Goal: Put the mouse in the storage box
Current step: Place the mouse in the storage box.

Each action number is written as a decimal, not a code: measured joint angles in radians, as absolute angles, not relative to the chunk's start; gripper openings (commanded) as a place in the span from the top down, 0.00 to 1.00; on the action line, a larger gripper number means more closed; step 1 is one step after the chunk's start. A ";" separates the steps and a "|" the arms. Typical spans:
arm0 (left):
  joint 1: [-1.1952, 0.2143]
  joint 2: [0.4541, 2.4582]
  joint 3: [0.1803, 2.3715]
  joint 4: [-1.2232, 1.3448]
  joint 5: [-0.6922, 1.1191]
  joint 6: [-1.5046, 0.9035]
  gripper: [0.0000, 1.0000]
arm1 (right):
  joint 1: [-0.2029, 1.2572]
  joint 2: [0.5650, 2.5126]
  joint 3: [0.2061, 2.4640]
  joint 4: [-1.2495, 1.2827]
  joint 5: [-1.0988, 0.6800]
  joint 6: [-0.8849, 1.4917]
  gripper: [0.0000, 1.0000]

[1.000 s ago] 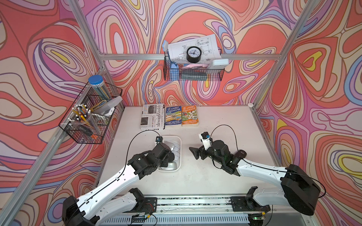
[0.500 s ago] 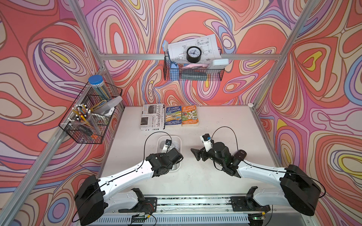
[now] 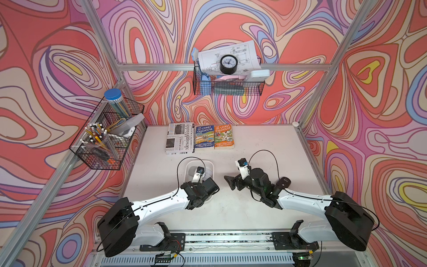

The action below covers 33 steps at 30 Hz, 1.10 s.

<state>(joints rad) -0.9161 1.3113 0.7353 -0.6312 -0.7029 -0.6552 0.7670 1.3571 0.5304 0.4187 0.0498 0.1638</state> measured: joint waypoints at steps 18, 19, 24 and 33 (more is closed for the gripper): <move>-0.952 1.437 0.785 -0.651 -0.781 -0.674 1.00 | 0.749 1.390 0.550 0.403 0.019 0.170 0.02; -0.953 1.437 0.785 -0.651 -0.782 -0.678 1.00 | 0.748 1.390 0.550 0.403 0.019 0.170 0.02; -0.962 1.459 0.791 -0.652 -0.795 -0.686 1.00 | 0.739 1.390 0.550 0.404 0.018 0.170 0.02; -0.971 1.502 0.809 -0.665 -0.811 -0.711 1.00 | 0.728 1.390 0.550 0.404 0.014 0.170 0.02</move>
